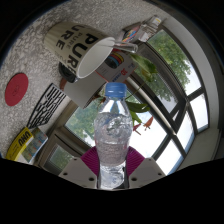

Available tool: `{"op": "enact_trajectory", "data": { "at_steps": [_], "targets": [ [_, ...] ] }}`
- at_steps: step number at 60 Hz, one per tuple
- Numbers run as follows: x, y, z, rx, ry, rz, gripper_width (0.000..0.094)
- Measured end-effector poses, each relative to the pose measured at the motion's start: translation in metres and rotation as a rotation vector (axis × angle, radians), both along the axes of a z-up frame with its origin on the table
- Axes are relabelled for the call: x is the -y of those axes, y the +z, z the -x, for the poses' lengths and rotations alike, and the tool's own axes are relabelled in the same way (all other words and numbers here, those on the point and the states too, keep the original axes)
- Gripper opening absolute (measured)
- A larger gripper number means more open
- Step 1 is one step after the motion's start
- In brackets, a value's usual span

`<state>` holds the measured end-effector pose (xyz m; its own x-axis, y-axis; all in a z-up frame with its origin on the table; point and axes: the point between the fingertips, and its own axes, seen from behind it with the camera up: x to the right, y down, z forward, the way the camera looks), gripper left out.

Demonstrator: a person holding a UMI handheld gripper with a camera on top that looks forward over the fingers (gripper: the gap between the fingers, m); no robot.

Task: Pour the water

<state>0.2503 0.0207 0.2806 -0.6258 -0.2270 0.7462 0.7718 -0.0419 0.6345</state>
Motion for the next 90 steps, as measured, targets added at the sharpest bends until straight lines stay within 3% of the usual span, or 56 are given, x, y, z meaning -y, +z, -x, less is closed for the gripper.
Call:
{"op": "enact_trajectory", "data": {
  "at_steps": [9, 20, 30, 39, 47, 58, 73, 74, 79, 86, 90],
  "targets": [
    [-0.008, -0.020, 0.016, 0.058, 0.020, 0.051, 0.0308],
    [-0.004, 0.004, 0.019, -0.068, 0.072, 0.005, 0.0314],
    [0.015, 0.093, -0.005, -0.732, 0.113, -0.066, 0.0310],
    [0.034, 0.130, -0.047, -1.457, 0.227, -0.068, 0.0311],
    [0.029, 0.067, -0.059, -1.940, 0.229, 0.052, 0.0310],
    [0.015, -0.072, -0.061, -2.201, 0.068, 0.230, 0.0312],
    [0.011, -0.215, -0.057, -2.285, -0.143, 0.354, 0.0315],
    [0.010, -0.201, -0.056, -2.270, -0.065, 0.315, 0.0313],
    [0.011, -0.209, -0.056, -2.217, -0.067, 0.306, 0.0320],
    [0.010, -0.208, -0.055, -2.221, -0.080, 0.308, 0.0491],
    [0.014, -0.215, -0.058, -2.219, -0.148, 0.328, 0.0615]
  ]
}}
